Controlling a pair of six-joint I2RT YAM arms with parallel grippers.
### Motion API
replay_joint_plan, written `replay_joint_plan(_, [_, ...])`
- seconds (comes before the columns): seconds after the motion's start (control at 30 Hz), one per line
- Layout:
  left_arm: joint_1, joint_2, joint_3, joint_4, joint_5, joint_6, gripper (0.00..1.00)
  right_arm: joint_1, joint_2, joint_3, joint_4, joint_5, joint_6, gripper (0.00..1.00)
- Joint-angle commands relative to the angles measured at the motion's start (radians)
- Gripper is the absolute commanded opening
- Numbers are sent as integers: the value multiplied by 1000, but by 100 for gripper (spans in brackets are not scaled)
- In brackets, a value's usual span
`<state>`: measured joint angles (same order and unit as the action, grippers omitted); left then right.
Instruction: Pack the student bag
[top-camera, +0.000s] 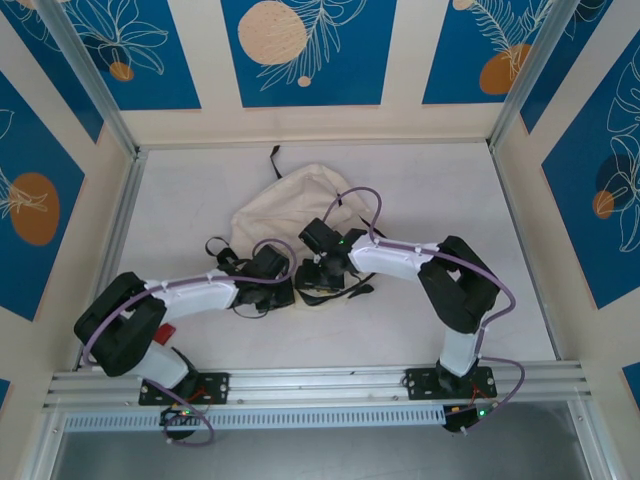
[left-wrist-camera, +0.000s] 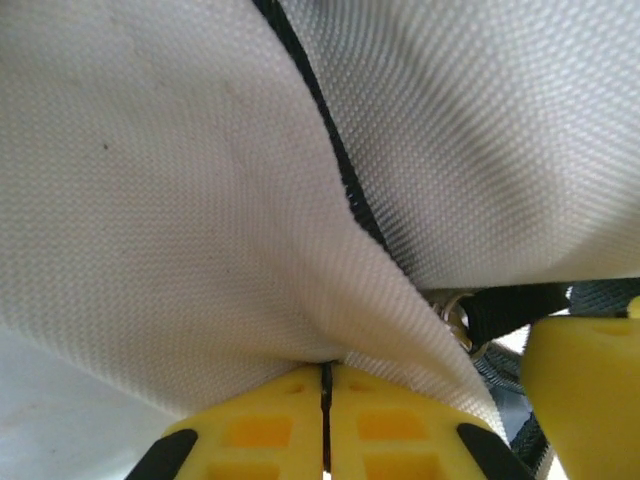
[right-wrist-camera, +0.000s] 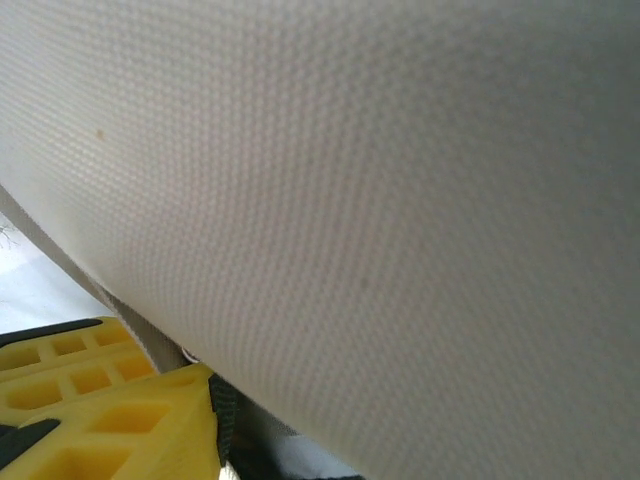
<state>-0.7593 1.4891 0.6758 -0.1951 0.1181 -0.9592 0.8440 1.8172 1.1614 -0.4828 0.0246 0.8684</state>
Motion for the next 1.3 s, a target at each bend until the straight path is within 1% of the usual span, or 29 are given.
replay_joint_plan(0.0, [3, 37, -23, 15, 7, 10, 6, 10, 31, 19, 54, -28, -34, 52])
replay_joint_plan(0.1, [3, 49, -30, 28, 13, 12, 4, 14, 29, 8, 83, -16, -35, 50])
replay_joint_plan(0.2, [3, 60, -32, 33, 20, 9, 3, 17, 25, -2, 111, -3, -28, 45])
replay_joint_plan(0.43, [2, 53, -25, 15, 12, 8, 2, 28, -2, -27, 114, 57, 14, 22])
replay_joint_plan(0.6, [5, 18, -24, -18, -11, -2, 2, 28, -70, -56, 80, 94, 25, 12])
replay_joint_plan(0.73, [11, -27, -25, -43, -23, -7, 3, 29, -118, -66, 37, 93, 19, 8])
replay_joint_plan(0.9, [22, -87, -13, -83, -31, -3, 6, 29, -148, -71, 1, 84, 27, 8])
replay_joint_plan(0.97, [26, -116, -6, -105, -42, -3, 8, 31, -153, -68, -9, 83, 24, 7])
replay_joint_plan(1.03, [36, -150, -2, -119, -52, -9, 11, 33, -159, -65, -13, 74, 19, 2])
replay_joint_plan(1.1, [47, -180, -2, -124, -55, -22, 16, 33, -166, -60, -21, 66, 21, 0])
replay_joint_plan(1.27, [87, -230, 1, -86, -39, -65, 39, 33, -188, -71, 1, -1, 14, 0])
